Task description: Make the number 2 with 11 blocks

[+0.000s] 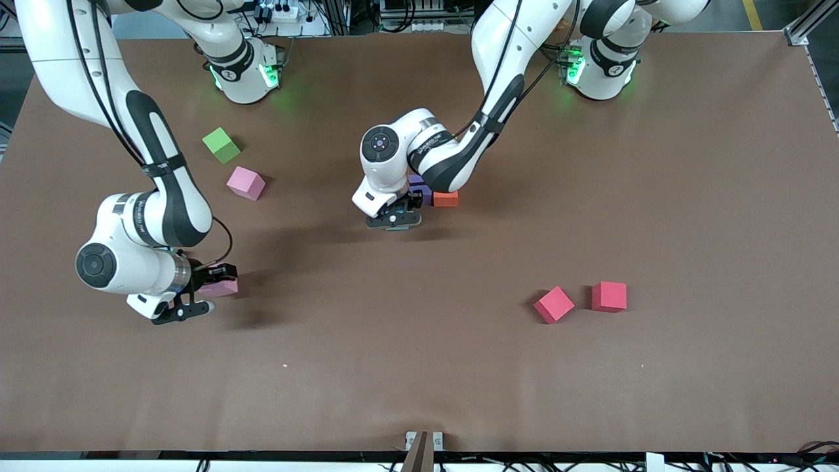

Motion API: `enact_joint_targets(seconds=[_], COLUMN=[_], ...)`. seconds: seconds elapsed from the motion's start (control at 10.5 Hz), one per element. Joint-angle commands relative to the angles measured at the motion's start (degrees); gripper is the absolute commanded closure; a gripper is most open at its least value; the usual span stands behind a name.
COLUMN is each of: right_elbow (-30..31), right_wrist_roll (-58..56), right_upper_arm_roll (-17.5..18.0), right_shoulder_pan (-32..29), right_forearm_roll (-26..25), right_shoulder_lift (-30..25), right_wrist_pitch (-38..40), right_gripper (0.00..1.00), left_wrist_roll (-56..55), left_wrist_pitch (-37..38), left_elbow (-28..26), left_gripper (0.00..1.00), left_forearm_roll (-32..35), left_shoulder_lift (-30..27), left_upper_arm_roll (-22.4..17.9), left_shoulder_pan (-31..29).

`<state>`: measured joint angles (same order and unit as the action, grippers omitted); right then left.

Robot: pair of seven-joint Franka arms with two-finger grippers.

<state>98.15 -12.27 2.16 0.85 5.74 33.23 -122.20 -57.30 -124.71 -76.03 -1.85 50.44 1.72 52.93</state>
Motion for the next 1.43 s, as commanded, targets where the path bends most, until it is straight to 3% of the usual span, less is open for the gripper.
enact_joint_targets(seconds=[0.0,0.57,0.67,0.76,1.05,1.33], right_elbow=[-0.41,-0.50,-0.50,-0.50,-0.50,-0.85], right_wrist_roll=[1.19,3.39,3.30,3.30,3.30,5.13], right_upper_arm_roll=[0.30,0.30,0.30,0.30,0.30,0.30], right_shoulder_pan=[0.82,1.97,1.97,1.88,1.79,2.49], right_forearm_roll=[3.48,5.07,5.07,5.07,5.07,5.07], right_shoulder_lift=[-0.19,-0.01,-0.01,-0.01,-0.10,-0.19], right_wrist_pitch=[0.82,0.56,0.73,0.82,0.82,0.91], right_gripper=[0.71,0.71,0.71,0.70,0.70,0.70], left_wrist_roll=[1.58,1.67,1.84,2.11,1.76,1.49], left_wrist_pitch=[0.87,-0.27,-1.06,-1.24,-1.59,1.54], left_elbow=[0.97,1.41,1.49,1.58,2.81,3.08], left_gripper=[1.00,1.00,0.56,0.01,0.00,0.00], left_forearm_roll=[-1.05,-1.14,-1.14,-1.05,-1.31,-2.97], left_shoulder_lift=[0.71,1.76,1.76,1.68,0.63,-3.94], left_upper_arm_roll=[-0.84,-0.75,-0.84,-0.84,-5.73,-6.02], left_shoulder_pan=[0.60,1.04,1.04,1.04,3.74,0.88])
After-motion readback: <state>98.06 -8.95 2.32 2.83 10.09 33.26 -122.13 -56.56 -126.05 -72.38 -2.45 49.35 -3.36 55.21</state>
